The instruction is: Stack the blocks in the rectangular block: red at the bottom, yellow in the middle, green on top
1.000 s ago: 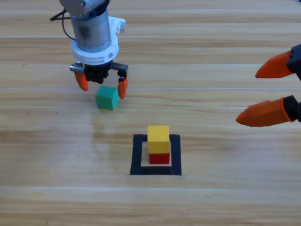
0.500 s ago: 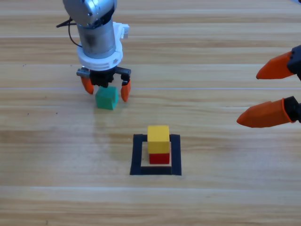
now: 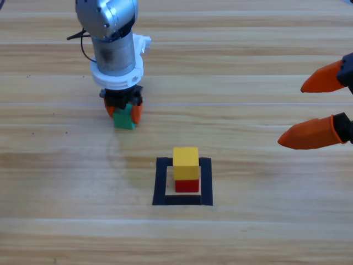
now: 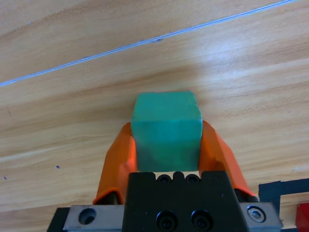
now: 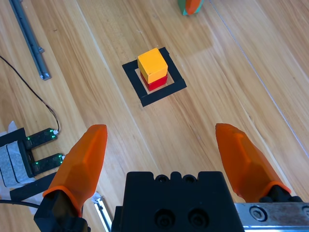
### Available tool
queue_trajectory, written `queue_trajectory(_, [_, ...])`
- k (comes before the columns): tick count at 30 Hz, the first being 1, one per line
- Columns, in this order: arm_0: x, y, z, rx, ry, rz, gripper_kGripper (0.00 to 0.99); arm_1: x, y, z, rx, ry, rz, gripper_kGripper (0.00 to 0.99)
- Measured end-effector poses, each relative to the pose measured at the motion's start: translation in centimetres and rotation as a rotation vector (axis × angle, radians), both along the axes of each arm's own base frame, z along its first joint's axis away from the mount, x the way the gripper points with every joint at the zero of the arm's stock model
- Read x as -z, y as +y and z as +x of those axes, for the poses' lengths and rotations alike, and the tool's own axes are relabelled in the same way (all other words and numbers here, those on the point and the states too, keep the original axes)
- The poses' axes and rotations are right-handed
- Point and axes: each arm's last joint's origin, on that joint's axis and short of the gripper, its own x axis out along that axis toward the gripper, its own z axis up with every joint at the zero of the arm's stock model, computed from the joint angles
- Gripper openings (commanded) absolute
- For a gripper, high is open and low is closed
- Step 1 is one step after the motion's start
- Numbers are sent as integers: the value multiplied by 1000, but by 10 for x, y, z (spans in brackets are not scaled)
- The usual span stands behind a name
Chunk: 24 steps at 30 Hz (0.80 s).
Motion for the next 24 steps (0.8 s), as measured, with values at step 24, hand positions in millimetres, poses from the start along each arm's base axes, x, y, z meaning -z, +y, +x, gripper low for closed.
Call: queue_trajectory(24, [-114,11,-57,-244,-12,-42,0,1,0,0,0,3,-4,989])
